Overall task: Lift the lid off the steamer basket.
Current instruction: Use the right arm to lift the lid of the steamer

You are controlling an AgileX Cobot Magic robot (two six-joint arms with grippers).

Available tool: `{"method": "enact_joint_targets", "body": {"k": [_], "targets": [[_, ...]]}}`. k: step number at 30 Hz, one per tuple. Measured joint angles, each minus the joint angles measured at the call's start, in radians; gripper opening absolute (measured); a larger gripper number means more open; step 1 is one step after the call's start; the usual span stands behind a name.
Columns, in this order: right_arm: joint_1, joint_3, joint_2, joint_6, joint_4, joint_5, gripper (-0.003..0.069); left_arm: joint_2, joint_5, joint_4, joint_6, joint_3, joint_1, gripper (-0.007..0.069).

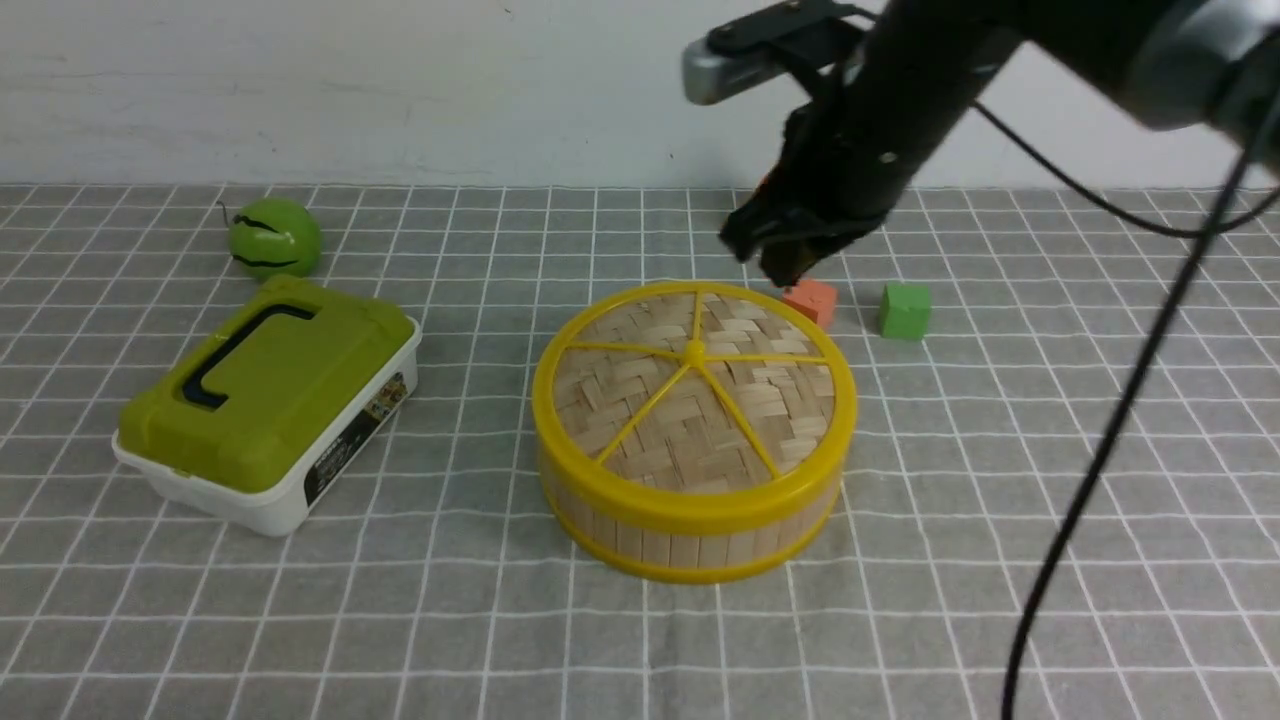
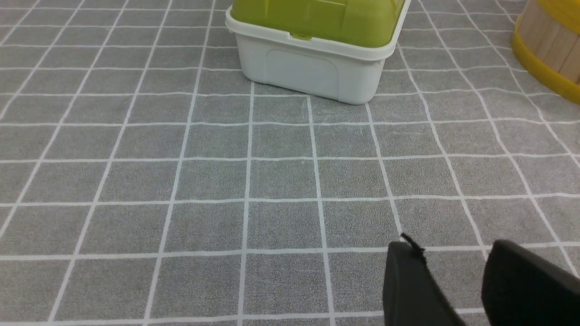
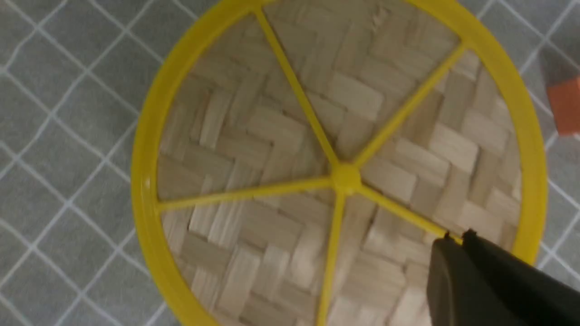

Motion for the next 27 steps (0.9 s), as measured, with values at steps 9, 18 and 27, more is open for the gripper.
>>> {"method": "enact_joint_targets", "body": {"k": [9, 18, 27], "targets": [[0.082, -0.086, 0.149, 0.072, -0.101, 0.003, 0.0223, 0.000, 0.000, 0.000, 0.000, 0.000, 0.000, 0.0239], [0.079, -0.091, 0.167, 0.104, -0.120, 0.003, 0.0501, 0.000, 0.000, 0.000, 0.000, 0.000, 0.000, 0.0239], [0.079, -0.096, 0.194, 0.127, -0.101, 0.001, 0.0166, 0.000, 0.000, 0.000, 0.000, 0.000, 0.000, 0.0239]]}}
